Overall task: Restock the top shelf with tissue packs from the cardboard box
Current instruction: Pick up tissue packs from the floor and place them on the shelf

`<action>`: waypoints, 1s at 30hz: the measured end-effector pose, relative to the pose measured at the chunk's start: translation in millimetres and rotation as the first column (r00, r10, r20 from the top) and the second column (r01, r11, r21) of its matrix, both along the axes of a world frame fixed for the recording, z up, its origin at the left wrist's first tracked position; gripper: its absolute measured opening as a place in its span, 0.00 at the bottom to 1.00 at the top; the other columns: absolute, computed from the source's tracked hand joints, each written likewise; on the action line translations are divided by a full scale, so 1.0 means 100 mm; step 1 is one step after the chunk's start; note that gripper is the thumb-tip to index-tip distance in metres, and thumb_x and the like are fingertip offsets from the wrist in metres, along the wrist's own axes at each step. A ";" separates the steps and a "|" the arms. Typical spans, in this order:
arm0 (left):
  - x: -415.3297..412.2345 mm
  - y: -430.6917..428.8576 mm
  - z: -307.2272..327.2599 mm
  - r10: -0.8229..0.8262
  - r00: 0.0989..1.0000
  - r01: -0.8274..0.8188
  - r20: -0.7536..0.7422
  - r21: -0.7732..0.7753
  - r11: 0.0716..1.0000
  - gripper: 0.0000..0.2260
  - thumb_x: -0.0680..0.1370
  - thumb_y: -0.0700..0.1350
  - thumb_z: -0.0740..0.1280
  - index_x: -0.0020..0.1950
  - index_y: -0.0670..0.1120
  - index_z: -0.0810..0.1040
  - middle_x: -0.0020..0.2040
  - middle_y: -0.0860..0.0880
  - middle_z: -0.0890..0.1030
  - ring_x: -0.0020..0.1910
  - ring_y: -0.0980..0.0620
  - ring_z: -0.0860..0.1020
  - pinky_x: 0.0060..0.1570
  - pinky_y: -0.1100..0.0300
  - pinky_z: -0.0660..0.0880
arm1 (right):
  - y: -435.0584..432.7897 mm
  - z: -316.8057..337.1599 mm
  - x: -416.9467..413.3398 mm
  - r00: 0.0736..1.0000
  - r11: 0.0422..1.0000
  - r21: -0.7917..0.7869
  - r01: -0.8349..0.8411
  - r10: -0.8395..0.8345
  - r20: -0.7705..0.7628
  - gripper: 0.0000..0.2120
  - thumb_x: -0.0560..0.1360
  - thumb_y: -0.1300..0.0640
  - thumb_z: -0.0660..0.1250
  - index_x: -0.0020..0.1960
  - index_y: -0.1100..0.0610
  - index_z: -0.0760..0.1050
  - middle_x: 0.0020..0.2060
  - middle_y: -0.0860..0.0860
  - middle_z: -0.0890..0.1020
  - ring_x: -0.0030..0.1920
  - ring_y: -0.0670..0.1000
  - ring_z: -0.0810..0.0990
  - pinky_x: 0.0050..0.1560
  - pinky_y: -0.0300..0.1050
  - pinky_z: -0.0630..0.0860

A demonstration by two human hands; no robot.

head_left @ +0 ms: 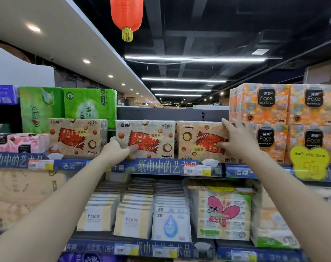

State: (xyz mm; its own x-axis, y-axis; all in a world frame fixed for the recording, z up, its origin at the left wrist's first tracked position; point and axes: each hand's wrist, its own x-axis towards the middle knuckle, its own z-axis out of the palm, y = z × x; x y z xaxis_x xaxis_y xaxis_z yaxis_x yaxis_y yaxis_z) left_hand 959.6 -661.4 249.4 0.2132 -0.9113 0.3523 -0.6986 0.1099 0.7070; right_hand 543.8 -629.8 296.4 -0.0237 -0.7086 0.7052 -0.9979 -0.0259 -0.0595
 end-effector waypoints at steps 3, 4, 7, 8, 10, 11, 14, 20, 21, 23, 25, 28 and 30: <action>0.03 -0.06 0.03 -0.055 0.987 0.058 -0.153 0.013 0.998 0.43 0.66 0.68 0.79 0.70 0.46 0.68 0.60 0.49 0.78 0.59 0.46 0.78 0.62 0.47 0.75 | 0.01 -0.06 0.08 0.998 0.997 -0.057 0.044 -0.047 -0.048 0.46 0.74 0.40 0.73 0.82 0.51 0.53 0.81 0.55 0.56 0.79 0.59 0.53 0.77 0.58 0.56; 0.04 -0.09 0.04 -0.085 0.974 0.087 -0.212 0.002 0.996 0.43 0.63 0.68 0.81 0.68 0.47 0.70 0.59 0.50 0.80 0.58 0.46 0.79 0.64 0.46 0.76 | 0.00 -0.08 0.10 0.999 0.999 -0.044 0.026 -0.028 -0.043 0.46 0.75 0.42 0.73 0.83 0.51 0.52 0.81 0.55 0.56 0.80 0.58 0.52 0.78 0.58 0.56; 0.04 -0.08 0.11 -0.187 0.931 0.189 -0.313 -0.023 0.982 0.29 0.63 0.58 0.86 0.56 0.49 0.80 0.52 0.50 0.86 0.52 0.49 0.84 0.61 0.48 0.79 | -0.01 -0.12 0.14 0.997 0.998 0.025 -0.062 0.060 0.055 0.51 0.73 0.44 0.76 0.84 0.49 0.48 0.82 0.53 0.52 0.81 0.56 0.47 0.79 0.57 0.54; 0.05 -0.09 0.12 -0.199 0.927 0.207 -0.319 -0.011 0.978 0.24 0.64 0.55 0.85 0.54 0.49 0.81 0.51 0.50 0.87 0.51 0.49 0.85 0.59 0.49 0.80 | -0.02 -0.14 0.15 0.993 0.996 0.038 -0.083 0.079 0.091 0.53 0.71 0.43 0.78 0.84 0.49 0.47 0.82 0.52 0.50 0.82 0.55 0.45 0.79 0.57 0.52; 0.07 -0.08 0.16 -0.228 0.917 0.246 -0.327 0.014 0.969 0.27 0.63 0.56 0.86 0.56 0.48 0.83 0.51 0.49 0.88 0.52 0.48 0.86 0.58 0.50 0.81 | -0.04 -0.16 0.17 0.990 0.996 0.032 -0.088 0.084 0.110 0.55 0.69 0.43 0.79 0.83 0.49 0.47 0.82 0.53 0.50 0.82 0.56 0.43 0.79 0.57 0.51; 0.12 -0.17 0.14 -0.233 0.912 0.253 -0.338 0.016 0.967 0.35 0.59 0.60 0.87 0.60 0.48 0.82 0.52 0.50 0.88 0.52 0.48 0.86 0.58 0.49 0.81 | -0.05 -0.17 0.18 0.992 0.997 0.017 -0.076 0.073 0.106 0.55 0.69 0.43 0.79 0.83 0.49 0.48 0.82 0.53 0.51 0.81 0.56 0.44 0.79 0.58 0.52; 0.17 -0.28 0.11 -0.243 0.912 0.256 -0.330 -0.005 0.967 0.41 0.56 0.61 0.87 0.64 0.49 0.80 0.55 0.50 0.88 0.53 0.49 0.86 0.57 0.49 0.82 | -0.07 -0.18 0.22 0.994 0.999 -0.015 -0.045 0.046 0.097 0.53 0.68 0.42 0.80 0.82 0.50 0.51 0.80 0.52 0.55 0.81 0.56 0.47 0.78 0.58 0.56; -0.05 -0.13 0.13 -0.380 0.864 0.381 -0.330 -0.066 0.922 0.26 0.65 0.53 0.85 0.59 0.51 0.83 0.51 0.52 0.88 0.51 0.51 0.87 0.60 0.50 0.80 | -0.12 -0.19 0.24 0.994 0.999 -0.023 -0.040 0.042 0.102 0.54 0.68 0.42 0.80 0.82 0.51 0.52 0.80 0.52 0.57 0.81 0.57 0.49 0.79 0.58 0.57; -0.03 -0.15 0.13 -0.389 0.858 0.393 -0.335 -0.059 0.918 0.27 0.66 0.54 0.85 0.61 0.52 0.81 0.53 0.52 0.88 0.52 0.52 0.86 0.60 0.51 0.80 | -0.13 -0.18 0.24 0.993 0.999 -0.023 -0.045 0.047 0.105 0.54 0.67 0.42 0.80 0.82 0.51 0.52 0.79 0.53 0.58 0.81 0.57 0.50 0.79 0.58 0.59; 0.02 -0.14 0.17 -0.391 0.864 0.408 -0.317 -0.012 0.913 0.32 0.65 0.58 0.84 0.65 0.52 0.78 0.56 0.52 0.87 0.55 0.52 0.85 0.62 0.51 0.79 | -0.14 -0.17 0.25 0.993 0.999 -0.017 -0.046 0.047 0.110 0.54 0.68 0.42 0.80 0.82 0.51 0.52 0.79 0.53 0.58 0.80 0.56 0.50 0.78 0.58 0.59; 0.07 -0.13 0.19 -0.421 0.860 0.439 -0.288 -0.002 0.899 0.28 0.68 0.56 0.83 0.64 0.52 0.80 0.55 0.53 0.87 0.55 0.52 0.85 0.64 0.50 0.78 | -0.14 -0.15 0.27 0.995 1.000 -0.004 -0.028 0.029 0.096 0.54 0.68 0.42 0.79 0.83 0.51 0.50 0.80 0.53 0.57 0.81 0.56 0.49 0.79 0.58 0.56; 0.09 -0.20 0.19 -0.394 0.854 0.394 -0.340 -0.072 0.916 0.31 0.68 0.54 0.83 0.67 0.51 0.75 0.59 0.53 0.84 0.56 0.53 0.83 0.59 0.53 0.79 | -0.13 -0.14 0.25 0.995 0.999 0.047 -0.027 0.023 0.095 0.58 0.68 0.38 0.78 0.84 0.49 0.44 0.82 0.54 0.51 0.82 0.56 0.44 0.81 0.57 0.48; 0.07 -0.24 0.15 -0.387 0.838 0.382 -0.385 -0.093 0.919 0.42 0.64 0.55 0.85 0.72 0.52 0.67 0.61 0.52 0.81 0.58 0.51 0.82 0.58 0.52 0.80 | -0.10 -0.15 0.26 0.994 0.996 0.077 -0.046 0.037 0.107 0.60 0.66 0.35 0.78 0.83 0.43 0.41 0.83 0.52 0.46 0.82 0.55 0.39 0.80 0.58 0.47</action>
State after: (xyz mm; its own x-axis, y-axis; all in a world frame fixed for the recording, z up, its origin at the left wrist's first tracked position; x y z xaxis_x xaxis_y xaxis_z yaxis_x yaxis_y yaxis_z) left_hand 966.1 -685.7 264.2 -0.0319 -0.9446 0.3266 -0.2675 0.3229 0.9078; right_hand 569.7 -640.1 281.6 -0.0645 -0.7643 0.6417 -0.9840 -0.0582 -0.1682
